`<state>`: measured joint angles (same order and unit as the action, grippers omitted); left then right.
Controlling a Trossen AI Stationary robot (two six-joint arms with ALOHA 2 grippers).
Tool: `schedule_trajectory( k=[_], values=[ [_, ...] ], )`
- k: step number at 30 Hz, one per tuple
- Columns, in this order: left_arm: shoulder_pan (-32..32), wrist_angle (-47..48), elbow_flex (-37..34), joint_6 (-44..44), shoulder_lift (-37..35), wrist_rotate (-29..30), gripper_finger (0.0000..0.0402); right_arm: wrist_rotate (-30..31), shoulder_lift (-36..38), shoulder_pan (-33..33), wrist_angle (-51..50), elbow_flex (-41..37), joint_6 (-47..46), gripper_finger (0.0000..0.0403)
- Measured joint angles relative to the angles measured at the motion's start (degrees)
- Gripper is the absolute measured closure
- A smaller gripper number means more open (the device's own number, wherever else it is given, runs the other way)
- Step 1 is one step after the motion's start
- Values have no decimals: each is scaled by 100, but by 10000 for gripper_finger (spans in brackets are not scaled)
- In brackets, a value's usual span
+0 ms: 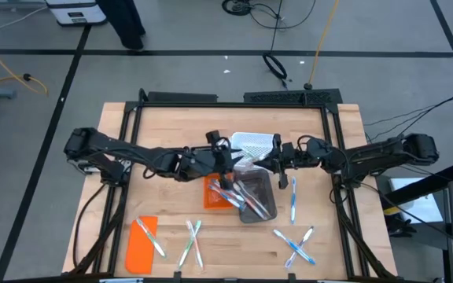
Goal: Pick & Place Toothbrushes
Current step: Put the orange toothbrush into the gray bin
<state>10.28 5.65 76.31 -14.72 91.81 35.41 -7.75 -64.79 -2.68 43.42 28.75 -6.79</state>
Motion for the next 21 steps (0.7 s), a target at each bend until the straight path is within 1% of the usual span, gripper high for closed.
schedule_trajectory(
  k=[5, 7, 11, 15, 19, 21],
  values=[
    [42, 359, -4, 38, -84, 168, 313, -21, 180, 4, -560, -2, -367, 394],
    [52, 424, 6, 110, -125, 241, 313, -203, 192, 11, -664, -2, -579, 394],
    [58, 738, 2, 157, -166, 405, 313, -759, 196, 17, -840, -2, -1134, 394],
    [55, 874, 2, 137, -177, 451, 313, -886, 190, 15, -1339, -1, -1498, 394],
    [51, 1223, 2, 136, -177, 459, 313, -905, 190, 56, -1894, -2, -1736, 394],
    [35, 1318, 2, 185, -175, 561, 313, -905, 185, 98, -2021, -4, -1837, 394]
  ],
)
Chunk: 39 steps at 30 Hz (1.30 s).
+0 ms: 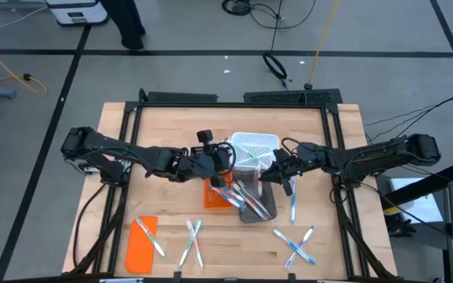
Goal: Pick & Place Toothbrushes
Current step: Put the orange toothbrush into the gray bin
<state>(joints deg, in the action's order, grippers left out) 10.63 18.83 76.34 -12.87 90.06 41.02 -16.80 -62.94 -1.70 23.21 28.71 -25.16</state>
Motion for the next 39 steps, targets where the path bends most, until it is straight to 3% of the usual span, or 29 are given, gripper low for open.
schedule_trajectory(
  k=[16, 25, 39],
  values=[
    [-10, 106, 0, 52, 0, 62, 314, 195, -17, 430, -766, 0, -447, 394],
    [-10, 105, 0, 117, 0, 62, 314, 321, -499, 687, -676, 0, -526, 392],
    [-10, 107, 0, 158, 0, 56, 314, 326, -568, 713, -676, 0, -382, 319]
  ],
)
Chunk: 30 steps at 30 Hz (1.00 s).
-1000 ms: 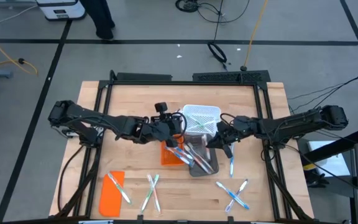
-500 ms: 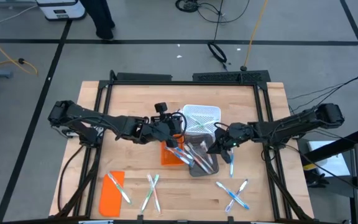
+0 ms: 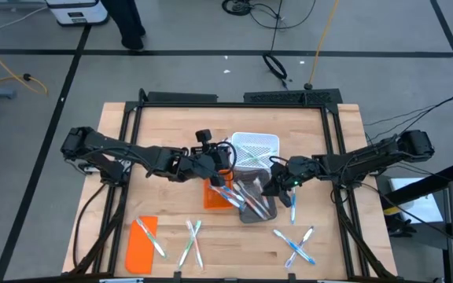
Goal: Pick & Place Toothbrushes
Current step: Put the orange toothbrush into the gray bin, then put the blue toothbrush into the orange bin
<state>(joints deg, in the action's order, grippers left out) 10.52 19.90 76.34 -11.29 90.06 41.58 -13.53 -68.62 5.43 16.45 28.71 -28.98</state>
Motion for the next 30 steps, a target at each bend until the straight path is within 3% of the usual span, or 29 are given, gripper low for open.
schedule_trajectory(
  k=[12, 20, 30],
  values=[
    [0, 1, 0, -2, 2, -4, 314, -20, 76, -7, -17, 0, 336, 243],
    [0, 7, 0, 13, 2, -9, 314, -24, 603, -7, -238, 2, 583, 239],
    [2, 11, 0, 96, 2, -9, 314, -18, 1423, 35, -2002, 2, 314, 239]
  ],
)
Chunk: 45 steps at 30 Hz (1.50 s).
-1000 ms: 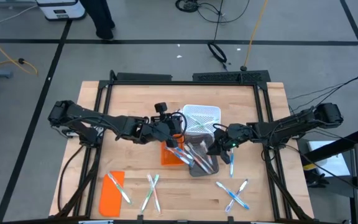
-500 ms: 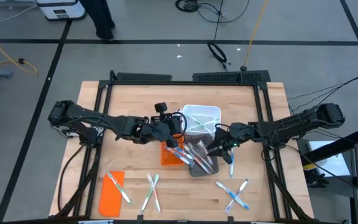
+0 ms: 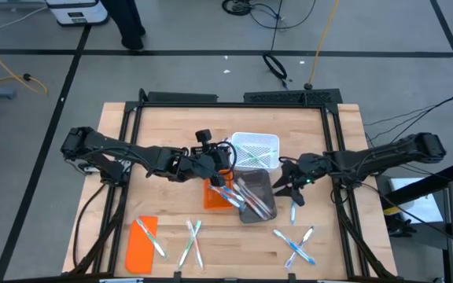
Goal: Pick & Place Toothbrushes
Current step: Put the blue toothbrush into the orange bin
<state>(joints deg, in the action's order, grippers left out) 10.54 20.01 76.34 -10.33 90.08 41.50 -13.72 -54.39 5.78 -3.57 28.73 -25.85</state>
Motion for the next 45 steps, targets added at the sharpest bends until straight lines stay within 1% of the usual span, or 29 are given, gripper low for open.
schedule_trajectory(
  k=[7, 12, 14, 16, 21, 24, 27, 30, 37, 42, 45],
  values=[
    [-1, -2, 0, 9, 0, 0, 314, 2, 399, 222, -1198, 0, -734, 239],
    [0, -2, 0, 12, 1, 0, 314, 26, 485, 265, -2337, 0, -1426, 238],
    [-2, -2, 0, 12, 1, 0, 314, 52, 485, 263, -2605, 0, -1703, 238],
    [-2, -2, 0, 13, 2, 0, 314, 199, 485, 265, -2711, 0, -1887, 238],
    [-1, -2, 0, 13, 2, 0, 314, 772, 484, 261, -2843, -1, -2214, 238],
    [-2, -2, 0, 13, 2, 0, 314, 929, 483, 258, -2928, -78, -2403, 238],
    [-2, -2, 0, 13, 2, 0, 314, 942, 483, 258, -2882, -297, -2655, 238],
    [-1, -4, 0, 11, 2, 0, 314, 942, 480, 258, -2611, -630, -2901, 238],
    [-2, -4, 0, 11, 2, 0, 314, 918, 482, 258, -1536, -1126, -3051, 238],
    [-2, -4, 0, 11, 2, 0, 314, 957, 492, 258, -1409, -1294, -3080, 238],
    [-2, -4, 0, 11, 2, 0, 314, 1078, 500, 258, -1397, -1375, -3218, 244]
  ],
)
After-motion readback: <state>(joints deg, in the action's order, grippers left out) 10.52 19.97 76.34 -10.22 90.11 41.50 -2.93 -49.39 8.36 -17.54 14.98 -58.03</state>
